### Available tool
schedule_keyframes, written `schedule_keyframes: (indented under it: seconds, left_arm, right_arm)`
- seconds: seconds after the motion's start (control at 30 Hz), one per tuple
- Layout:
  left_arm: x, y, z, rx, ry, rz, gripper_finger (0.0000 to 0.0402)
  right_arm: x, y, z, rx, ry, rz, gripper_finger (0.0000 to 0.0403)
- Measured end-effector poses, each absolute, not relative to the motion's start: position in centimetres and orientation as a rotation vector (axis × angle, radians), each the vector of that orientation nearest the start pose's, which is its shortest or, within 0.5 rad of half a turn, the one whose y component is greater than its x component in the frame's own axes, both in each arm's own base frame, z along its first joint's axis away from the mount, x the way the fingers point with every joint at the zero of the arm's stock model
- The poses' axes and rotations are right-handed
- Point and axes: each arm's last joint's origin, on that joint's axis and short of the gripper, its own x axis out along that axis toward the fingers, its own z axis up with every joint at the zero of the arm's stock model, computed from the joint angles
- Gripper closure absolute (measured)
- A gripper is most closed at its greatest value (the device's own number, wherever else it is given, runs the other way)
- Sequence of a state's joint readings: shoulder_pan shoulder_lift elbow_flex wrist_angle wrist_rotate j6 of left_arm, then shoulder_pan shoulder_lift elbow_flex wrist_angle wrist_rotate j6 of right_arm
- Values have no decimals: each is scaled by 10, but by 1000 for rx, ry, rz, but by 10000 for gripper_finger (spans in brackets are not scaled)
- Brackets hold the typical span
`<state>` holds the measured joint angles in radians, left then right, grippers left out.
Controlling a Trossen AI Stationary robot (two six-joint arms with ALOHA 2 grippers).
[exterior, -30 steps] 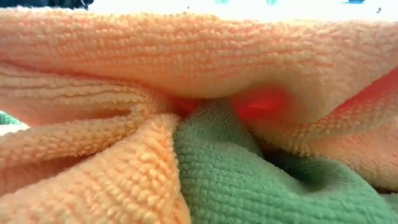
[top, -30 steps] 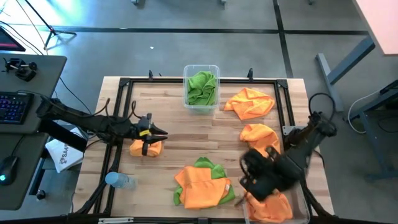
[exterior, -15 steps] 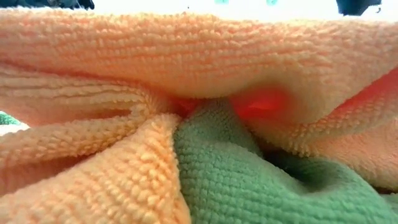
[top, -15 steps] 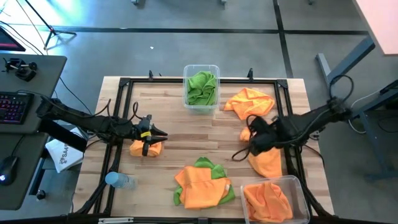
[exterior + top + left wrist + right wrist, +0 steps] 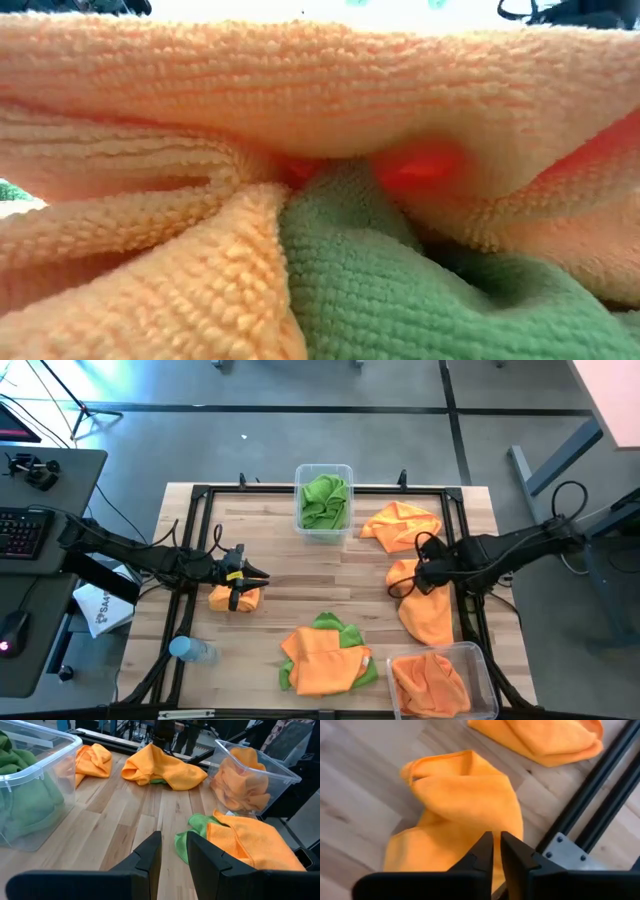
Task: Sort microfiber towel by color & place in baskets
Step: Put the orange microfiber towel into the bottom transparent bin
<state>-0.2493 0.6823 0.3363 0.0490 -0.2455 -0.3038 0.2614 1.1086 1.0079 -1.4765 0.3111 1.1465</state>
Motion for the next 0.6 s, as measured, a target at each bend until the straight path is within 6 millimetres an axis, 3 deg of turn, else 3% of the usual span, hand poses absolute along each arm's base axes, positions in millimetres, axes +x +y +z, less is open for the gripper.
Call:
schedule_keyframes:
  seconds: [0.33,0.6]
  left_arm:
    - [154,-32,215,-262,292,46,321]
    - [154,-32,215,-262,291,46,321]
  right_arm:
    - [161,9,266,452,1260,-824,271]
    - [159,7,257,228,1379,-651,235]
